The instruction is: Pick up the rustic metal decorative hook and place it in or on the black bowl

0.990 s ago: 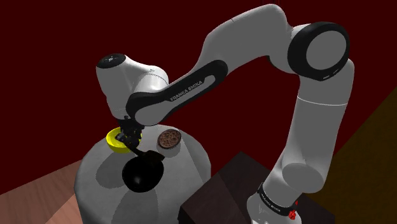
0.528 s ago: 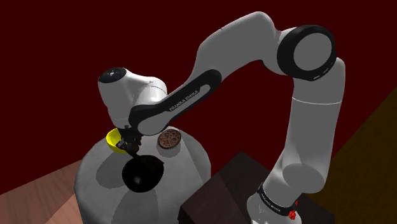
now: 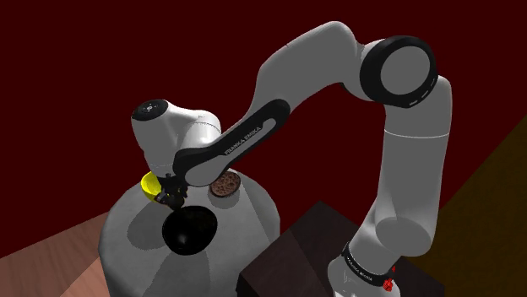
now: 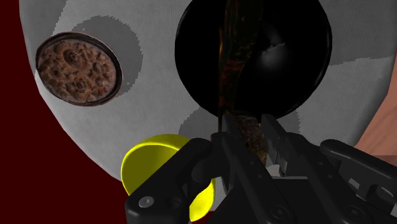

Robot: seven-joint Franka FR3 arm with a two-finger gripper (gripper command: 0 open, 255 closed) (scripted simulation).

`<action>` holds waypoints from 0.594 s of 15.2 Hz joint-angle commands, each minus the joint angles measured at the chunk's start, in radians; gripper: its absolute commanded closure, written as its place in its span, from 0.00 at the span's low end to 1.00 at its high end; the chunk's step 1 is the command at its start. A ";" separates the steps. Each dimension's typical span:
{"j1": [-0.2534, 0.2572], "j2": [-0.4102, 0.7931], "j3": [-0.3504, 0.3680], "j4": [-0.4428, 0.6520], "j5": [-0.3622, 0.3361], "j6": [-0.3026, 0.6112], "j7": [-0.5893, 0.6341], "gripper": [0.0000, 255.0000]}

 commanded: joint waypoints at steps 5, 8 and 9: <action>0.000 0.000 0.000 0.000 0.000 0.000 0.000 0.00; 0.000 0.000 0.000 0.000 0.000 0.000 0.000 0.00; -0.001 -0.020 0.010 0.007 0.019 -0.023 -0.012 0.00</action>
